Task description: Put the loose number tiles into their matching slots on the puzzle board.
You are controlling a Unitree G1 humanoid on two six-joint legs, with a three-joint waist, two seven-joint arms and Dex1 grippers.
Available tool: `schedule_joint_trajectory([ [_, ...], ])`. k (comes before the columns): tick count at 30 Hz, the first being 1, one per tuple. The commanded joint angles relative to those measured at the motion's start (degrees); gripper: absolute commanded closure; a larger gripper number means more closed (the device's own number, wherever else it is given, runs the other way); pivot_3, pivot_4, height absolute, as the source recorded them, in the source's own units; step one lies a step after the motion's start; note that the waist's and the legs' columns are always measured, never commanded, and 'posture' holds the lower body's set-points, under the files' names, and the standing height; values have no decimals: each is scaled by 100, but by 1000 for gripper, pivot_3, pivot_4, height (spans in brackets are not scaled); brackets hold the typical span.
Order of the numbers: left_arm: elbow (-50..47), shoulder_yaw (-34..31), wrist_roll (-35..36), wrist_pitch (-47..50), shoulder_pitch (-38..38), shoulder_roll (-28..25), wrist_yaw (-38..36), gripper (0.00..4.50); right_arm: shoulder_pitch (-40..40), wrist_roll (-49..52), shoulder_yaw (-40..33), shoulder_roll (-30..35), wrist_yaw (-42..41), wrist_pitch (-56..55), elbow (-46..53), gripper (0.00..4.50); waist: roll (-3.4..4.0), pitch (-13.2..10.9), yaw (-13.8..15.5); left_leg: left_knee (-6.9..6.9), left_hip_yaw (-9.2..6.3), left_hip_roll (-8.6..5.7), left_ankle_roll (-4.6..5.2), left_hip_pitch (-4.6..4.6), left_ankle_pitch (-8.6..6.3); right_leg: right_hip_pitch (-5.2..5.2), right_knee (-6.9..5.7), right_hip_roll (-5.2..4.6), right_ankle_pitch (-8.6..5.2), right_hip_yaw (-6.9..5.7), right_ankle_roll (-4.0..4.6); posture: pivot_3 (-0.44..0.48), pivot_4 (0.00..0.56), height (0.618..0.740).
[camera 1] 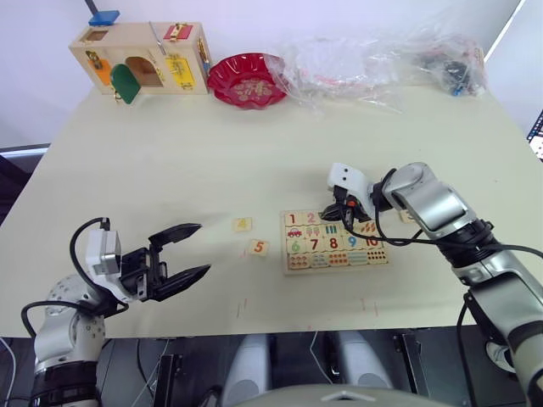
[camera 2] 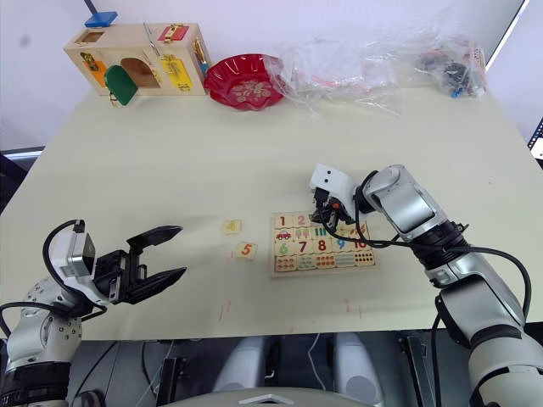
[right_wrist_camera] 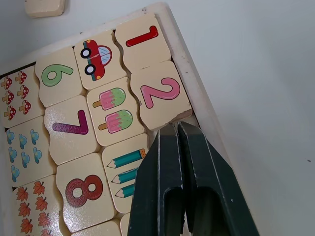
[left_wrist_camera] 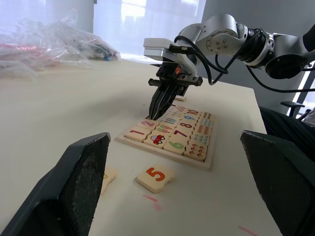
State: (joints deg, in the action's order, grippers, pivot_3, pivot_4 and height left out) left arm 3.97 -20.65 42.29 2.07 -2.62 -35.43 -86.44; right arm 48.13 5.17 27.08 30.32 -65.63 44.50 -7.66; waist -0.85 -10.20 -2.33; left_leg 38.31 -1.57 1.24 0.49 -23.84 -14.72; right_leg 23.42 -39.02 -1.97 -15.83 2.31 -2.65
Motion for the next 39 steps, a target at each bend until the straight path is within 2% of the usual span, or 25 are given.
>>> schedule_joint_trajectory([
  [1,-184,-72,43,-54,-45,-5,9,0,-13,-1,-21,6,-3,-32,186,4447,0,0,0,0,0,0,0,0,0,0,0,0,0,0,0,0,150,740],
  [10,-184,-80,57,-50,-41,10,35,0,-8,55,-265,198,-5,-71,276,4447,0,0,2,0,1,0,0,0,0,0,0,0,0,0,0,0,150,740],
  [15,-221,-57,51,-33,-23,53,149,0,-479,638,-1180,107,248,-289,916,4447,-1,0,9,-1,-2,1,0,0,0,-1,1,0,0,-1,0,0,150,740],
  [18,-290,-39,16,-3,-94,81,272,0,-1474,1193,-2188,-62,540,-1050,1797,4447,-5,3,45,0,-4,1,0,-1,0,-3,3,-2,0,-2,-1,0,150,740],
  [21,-348,-18,-22,9,-181,102,395,0,-2233,1628,-2762,135,568,-913,2417,4447,-4,3,65,-1,-6,0,0,-2,0,-9,10,-4,-1,-5,-2,0,150,740],
  [23,-379,17,-95,-6,-247,127,516,0,-3073,2046,-3451,323,606,-710,2768,4447,-5,3,85,2,-2,-1,1,0,0,-11,8,-5,2,0,-7,0,150,740],
  [24,-392,32,-133,-9,-280,132,586,0,-3587,2150,-3782,434,597,-766,2963,3939,-7,4,109,4,-8,-1,1,4,0,-19,9,-4,2,-5,-7,0,150,740],
  [25,-403,42,-159,-8,-308,135,640,0,-4006,2251,-4068,497,616,-813,3136,3634,-7,4,156,4,-11,0,1,14,0,-29,11,-2,2,-9,-6,0,150,740],
  [27,-416,48,-188,-14,-352,131,685,0,-4462,2446,-4370,548,698,-867,3366,2703,-5,4,149,4,-18,-2,1,14,0,-34,14,1,1,-16,-5,0,150,740],
  [28,-425,51,-196,-21,-376,125,697,0,-4630,2534,-4493,562,734,-890,3447,1954,-3,3,112,5,-9,0,1,18,0,-33,9,4,1,-5,-6,0,150,740],
  [30,-413,40,-282,-30,-457,130,847,0,-5390,2702,-5154,516,808,-980,3779,1205,4,7,126,7,4,4,2,29,0,-33,7,13,2,12,-5,0,150,740],
  [31,-402,36,-326,-44,-498,132,897,0,-5747,2733,-5436,489,833,-1043,3916,617,0,11,140,8,-6,4,2,34,2,-39,4,18,3,7,-3,0,150,740],
  [33,-393,22,-390,-60,-571,149,1002,0,-6304,2814,-5880,384,944,-1184,4074,110,0,12,164,6,-6,7,1,53,2,-65,10,27,1,7,-2,0,150,740],
  [39,-504,-26,-458,26,-918,147,1289,0,-7601,2989,-6745,55,1085,-1643,4221,110,-5,16,138,2,22,9,1,100,1,-100,15,16,-8,30,-13,0,150,740],
])
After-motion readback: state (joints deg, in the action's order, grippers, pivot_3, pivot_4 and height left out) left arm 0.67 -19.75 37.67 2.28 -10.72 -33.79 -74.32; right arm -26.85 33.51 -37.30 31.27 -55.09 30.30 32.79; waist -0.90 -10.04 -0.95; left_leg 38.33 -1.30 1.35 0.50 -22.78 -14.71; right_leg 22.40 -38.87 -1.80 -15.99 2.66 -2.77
